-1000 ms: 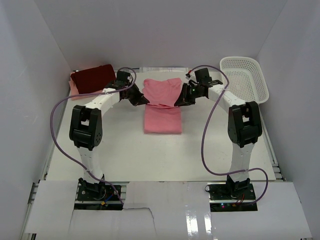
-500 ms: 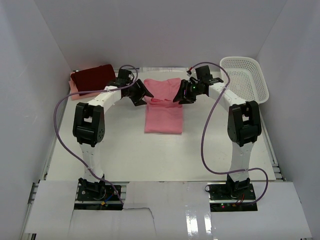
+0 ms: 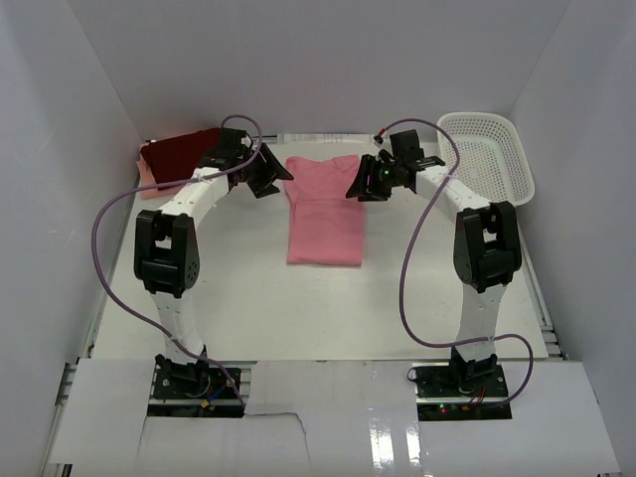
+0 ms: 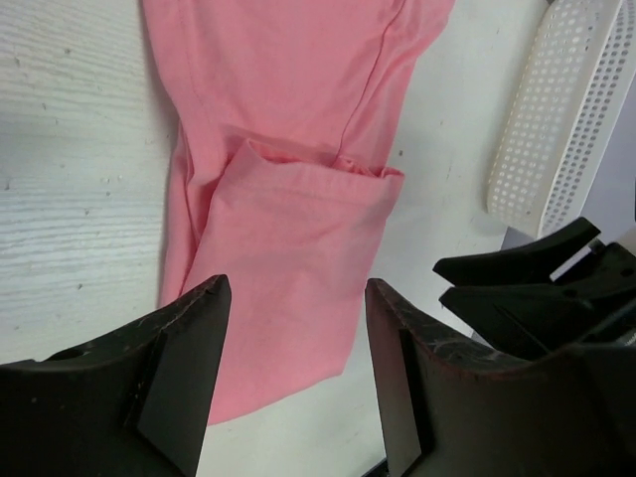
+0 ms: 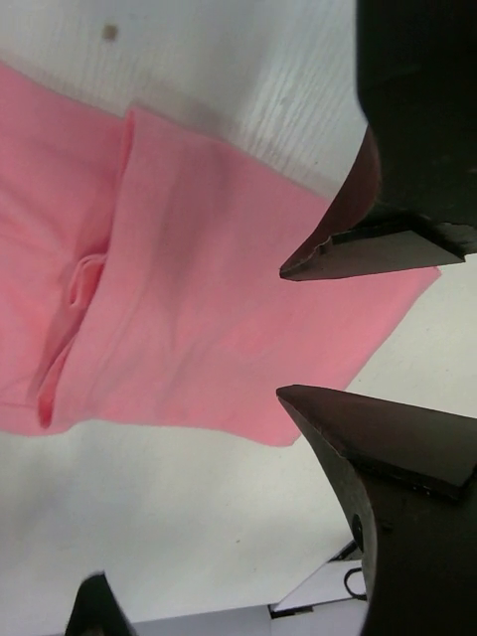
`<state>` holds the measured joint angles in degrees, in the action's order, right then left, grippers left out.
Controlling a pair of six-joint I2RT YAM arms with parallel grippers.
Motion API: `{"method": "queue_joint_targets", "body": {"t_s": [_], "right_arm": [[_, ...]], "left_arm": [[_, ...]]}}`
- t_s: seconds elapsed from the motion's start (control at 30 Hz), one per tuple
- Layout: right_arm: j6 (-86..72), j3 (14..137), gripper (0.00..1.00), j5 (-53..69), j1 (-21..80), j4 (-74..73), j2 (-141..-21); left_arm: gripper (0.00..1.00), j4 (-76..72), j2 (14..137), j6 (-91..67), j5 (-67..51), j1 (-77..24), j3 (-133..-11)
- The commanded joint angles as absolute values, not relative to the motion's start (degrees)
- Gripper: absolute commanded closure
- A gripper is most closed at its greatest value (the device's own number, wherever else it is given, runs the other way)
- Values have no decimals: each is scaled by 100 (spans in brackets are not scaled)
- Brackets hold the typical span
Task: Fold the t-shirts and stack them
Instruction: Fold the folded rectangular tshirt in 1/3 of the way
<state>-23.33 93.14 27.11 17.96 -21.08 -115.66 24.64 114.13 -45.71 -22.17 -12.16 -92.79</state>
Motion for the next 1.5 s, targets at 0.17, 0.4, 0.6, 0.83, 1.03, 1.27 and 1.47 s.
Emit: {"method": "queue_joint_targets", "body": {"t_s": [0.17,0.4,0.6,0.83,1.03,1.27,1.47], "right_arm": [[-1759,8648,46,2145,1749,-1899,-11328],[-1652,8982,46,1978,1731,-1811,-11794],[-1617,9307,46,1908,1679,-1732,-12199],[-1591,9747,47,1925,1538,-1723,-12506],[-1600,10028,49,2083,1485,-1714,-12744],[-1723,10116,50,2303,1485,-1626,-12973],[-1802,10134,62,2443,1485,-1565,-13113]], "left_arm": [[32,1680,10626,-2928,-2277,-1230,-8175],[33,1529,11451,-2101,-2109,-1222,-8901],[34,969,11988,-1486,-2504,-1222,-9421],[35,730,12296,-1002,-2917,-1213,-9747],[37,703,12401,-879,-3199,-1222,-9721],[37,791,12454,-765,-3313,-1213,-9659],[34,887,12498,-554,-3445,-1222,-9659]]}}
